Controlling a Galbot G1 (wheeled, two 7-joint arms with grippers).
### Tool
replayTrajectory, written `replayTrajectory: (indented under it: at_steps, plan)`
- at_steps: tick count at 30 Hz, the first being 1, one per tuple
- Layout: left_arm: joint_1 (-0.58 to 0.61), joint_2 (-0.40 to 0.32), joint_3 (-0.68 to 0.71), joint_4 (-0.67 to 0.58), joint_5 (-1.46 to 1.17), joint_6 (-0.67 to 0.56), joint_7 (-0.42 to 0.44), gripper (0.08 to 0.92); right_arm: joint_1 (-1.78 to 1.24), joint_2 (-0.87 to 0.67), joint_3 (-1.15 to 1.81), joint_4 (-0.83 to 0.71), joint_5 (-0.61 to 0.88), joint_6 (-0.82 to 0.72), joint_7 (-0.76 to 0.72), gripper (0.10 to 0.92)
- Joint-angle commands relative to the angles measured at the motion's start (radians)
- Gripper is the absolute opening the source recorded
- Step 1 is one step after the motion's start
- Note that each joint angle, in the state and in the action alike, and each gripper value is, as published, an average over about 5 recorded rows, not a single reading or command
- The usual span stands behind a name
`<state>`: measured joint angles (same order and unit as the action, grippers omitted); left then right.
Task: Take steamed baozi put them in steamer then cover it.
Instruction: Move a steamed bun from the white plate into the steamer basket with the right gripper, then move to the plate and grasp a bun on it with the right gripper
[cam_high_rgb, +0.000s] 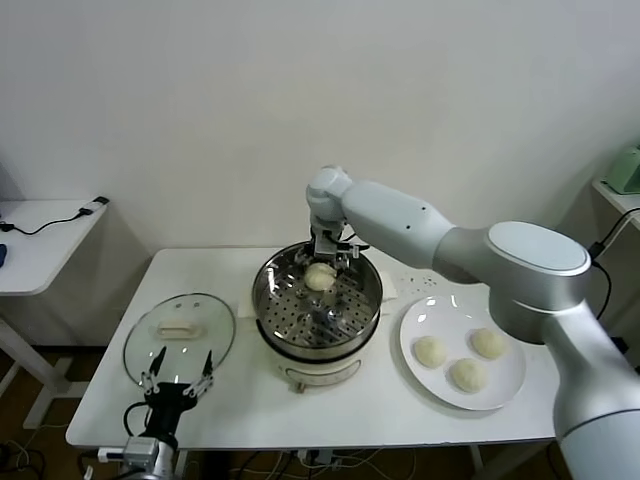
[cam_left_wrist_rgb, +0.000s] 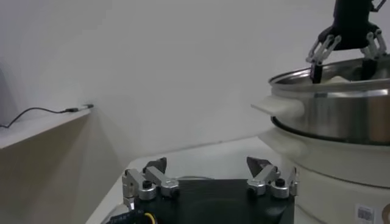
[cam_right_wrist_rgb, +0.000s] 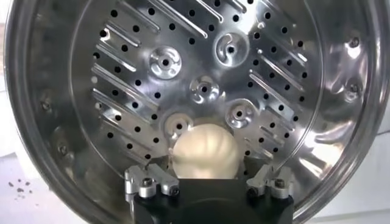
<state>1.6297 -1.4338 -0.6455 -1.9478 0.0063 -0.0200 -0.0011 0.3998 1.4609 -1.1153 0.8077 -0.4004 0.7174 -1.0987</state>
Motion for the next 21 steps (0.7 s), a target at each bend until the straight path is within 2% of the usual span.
replayTrajectory:
  at_steps: [1, 4, 7, 11, 14, 17, 21]
  plan:
    - [0.004, -0.003, 0.004, -0.005, -0.030, 0.007, -0.001, 0.823, 0.071, -0.108, 0.017, 0.131, 0.086, -0.006, -0.020, 0.823]
    - [0.004, -0.004, 0.007, -0.007, -0.029, 0.005, -0.002, 0.823, 0.155, -0.221, -0.040, 0.240, 0.211, -0.074, -0.023, 0.823]
    - [0.005, -0.002, 0.009, -0.011, -0.029, 0.005, -0.002, 0.823, 0.263, -0.360, -0.161, 0.335, 0.411, -0.196, 0.034, 0.823]
    - [0.005, 0.001, 0.017, -0.015, -0.033, 0.004, -0.002, 0.823, 0.421, -0.527, -0.373, 0.460, 0.762, -0.473, 0.171, 0.823]
    - [0.007, 0.001, 0.025, -0.018, -0.031, 0.004, -0.002, 0.823, 0.487, -0.627, -0.460, 0.540, 0.948, -0.697, 0.206, 0.823]
    - [0.009, 0.001, 0.031, -0.024, -0.030, 0.004, -0.002, 0.823, 0.500, -0.720, -0.494, 0.600, 1.006, -0.909, 0.210, 0.823]
    - [0.012, 0.002, 0.030, -0.028, -0.032, 0.001, -0.002, 0.823, 0.438, -0.834, -0.471, 0.660, 1.032, -1.102, 0.186, 0.823]
